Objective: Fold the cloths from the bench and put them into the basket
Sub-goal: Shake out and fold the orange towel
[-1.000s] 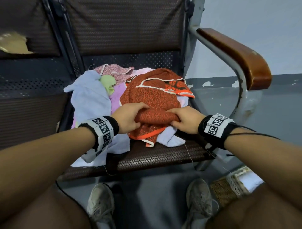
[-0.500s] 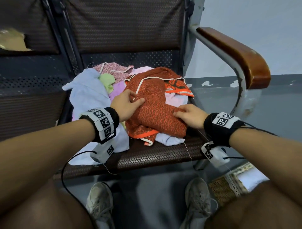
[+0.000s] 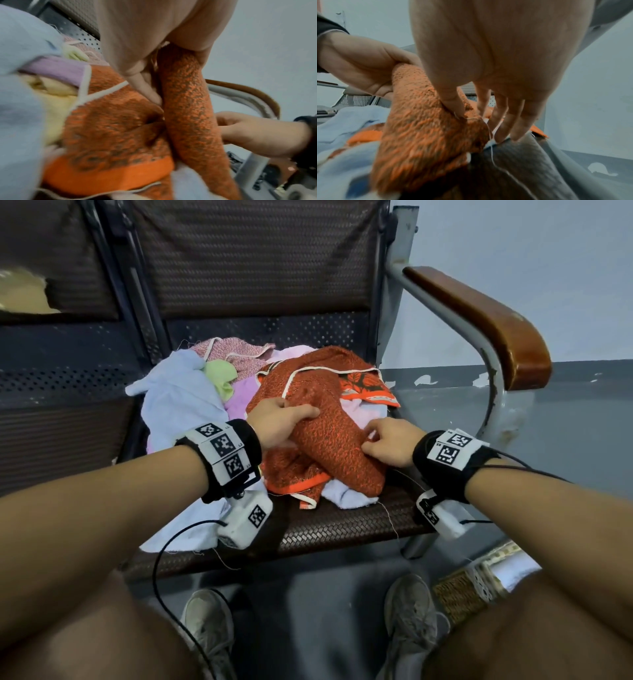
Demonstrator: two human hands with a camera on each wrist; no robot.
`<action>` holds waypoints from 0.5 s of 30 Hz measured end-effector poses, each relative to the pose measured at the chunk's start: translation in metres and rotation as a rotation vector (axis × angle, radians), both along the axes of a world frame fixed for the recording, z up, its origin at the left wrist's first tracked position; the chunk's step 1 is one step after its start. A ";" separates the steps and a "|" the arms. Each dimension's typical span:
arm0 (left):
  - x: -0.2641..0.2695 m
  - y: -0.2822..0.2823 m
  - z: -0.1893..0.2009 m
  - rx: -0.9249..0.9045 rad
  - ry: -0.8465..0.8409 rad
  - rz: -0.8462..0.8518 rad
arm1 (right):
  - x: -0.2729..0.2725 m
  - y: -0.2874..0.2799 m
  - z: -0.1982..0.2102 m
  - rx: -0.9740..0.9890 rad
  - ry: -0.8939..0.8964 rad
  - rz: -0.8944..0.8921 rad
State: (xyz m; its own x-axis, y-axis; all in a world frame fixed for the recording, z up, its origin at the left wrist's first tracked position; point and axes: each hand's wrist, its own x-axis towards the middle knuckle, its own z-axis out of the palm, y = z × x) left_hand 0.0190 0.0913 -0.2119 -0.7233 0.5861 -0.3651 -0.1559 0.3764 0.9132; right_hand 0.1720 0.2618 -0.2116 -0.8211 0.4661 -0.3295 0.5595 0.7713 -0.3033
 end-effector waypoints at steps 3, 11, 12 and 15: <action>0.012 0.006 0.018 0.107 0.191 0.013 | 0.004 -0.006 0.022 -0.144 0.284 -0.031; 0.040 -0.006 0.057 0.358 0.394 -0.206 | 0.028 -0.052 0.064 -0.658 0.568 -0.143; 0.043 -0.005 0.061 0.414 0.357 -0.197 | 0.032 -0.052 0.069 -0.670 0.603 -0.178; 0.058 0.004 0.066 0.481 0.149 -0.206 | 0.053 -0.047 0.082 -0.766 0.736 -0.305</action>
State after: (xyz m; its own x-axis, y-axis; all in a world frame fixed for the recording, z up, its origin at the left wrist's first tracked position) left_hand 0.0774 0.0955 -0.1454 -0.5992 0.7969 0.0769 0.0213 -0.0802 0.9966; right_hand 0.2251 0.2146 -0.1293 -0.8205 0.5636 -0.0960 0.1812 0.0970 -0.9787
